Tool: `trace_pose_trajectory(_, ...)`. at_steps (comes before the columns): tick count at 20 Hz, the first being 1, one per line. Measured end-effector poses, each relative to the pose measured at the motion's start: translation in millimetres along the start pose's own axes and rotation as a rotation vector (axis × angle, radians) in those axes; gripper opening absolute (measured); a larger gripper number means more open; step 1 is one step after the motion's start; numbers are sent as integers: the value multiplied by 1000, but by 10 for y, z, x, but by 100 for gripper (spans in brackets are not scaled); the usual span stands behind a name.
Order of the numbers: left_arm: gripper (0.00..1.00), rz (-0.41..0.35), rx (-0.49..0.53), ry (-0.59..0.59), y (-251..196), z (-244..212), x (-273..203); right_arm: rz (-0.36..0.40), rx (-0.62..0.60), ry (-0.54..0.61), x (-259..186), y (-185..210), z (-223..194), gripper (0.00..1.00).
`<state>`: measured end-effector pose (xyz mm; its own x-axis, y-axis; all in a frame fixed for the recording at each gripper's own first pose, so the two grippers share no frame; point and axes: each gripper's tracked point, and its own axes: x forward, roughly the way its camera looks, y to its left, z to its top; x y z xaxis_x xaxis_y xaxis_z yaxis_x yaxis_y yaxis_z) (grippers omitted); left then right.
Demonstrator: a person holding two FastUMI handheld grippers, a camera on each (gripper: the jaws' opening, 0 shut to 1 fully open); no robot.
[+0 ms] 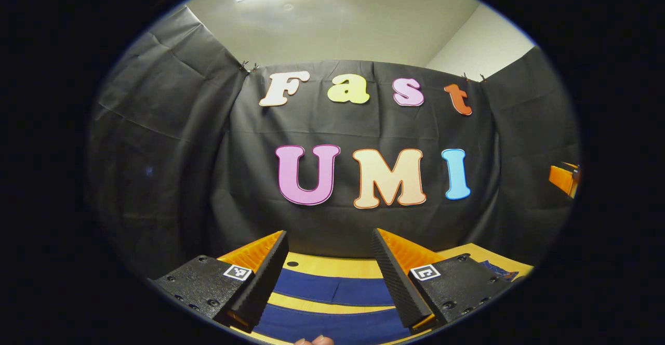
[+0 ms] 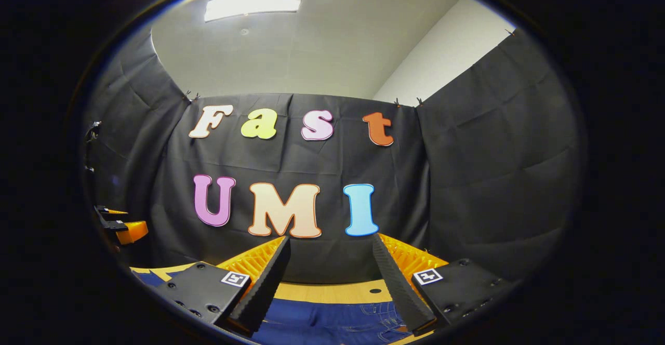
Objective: Grasp the waist and the cuffs of the jeans and fold them to make the two legs overlap; first hold the waist and fold one-third of the jeans toward the cuffs, then hold the cuffs and fold the remaining one-third in the same direction to finish folding.
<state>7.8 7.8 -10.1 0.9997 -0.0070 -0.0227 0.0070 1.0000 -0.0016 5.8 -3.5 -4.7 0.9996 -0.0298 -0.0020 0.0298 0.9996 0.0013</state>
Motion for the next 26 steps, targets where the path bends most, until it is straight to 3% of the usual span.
trace_pose_trajectory(4, 93, -17, 11, 46, 17, -153, 55, -1, -5, 11, 8, -9, -70, 98)
trace_pose_trajectory(9, 96, -5, 136, 116, 112, -464, -7, 69, 28, 50, 163, -87, -367, 96)
trace_pose_trajectory(14, 95, -3, 381, 220, 249, -854, -280, 150, 112, 96, 323, -156, -719, 98)
trace_pose_trajectory(15, 100, -15, 427, 253, 283, -967, -329, 150, 107, 101, 352, -197, -770, 98)
trace_pose_trajectory(16, 94, -26, 478, 294, 361, -1109, -397, 156, 108, 111, 372, -198, -821, 98)
trace_pose_trajectory(18, 94, -48, 569, 370, 509, -1367, -517, 175, 114, 130, 413, -172, -913, 96)
trace_pose_trajectory(26, 95, -221, 911, 656, 1144, -2434, -785, 136, 74, 154, 567, -206, -1116, 97)
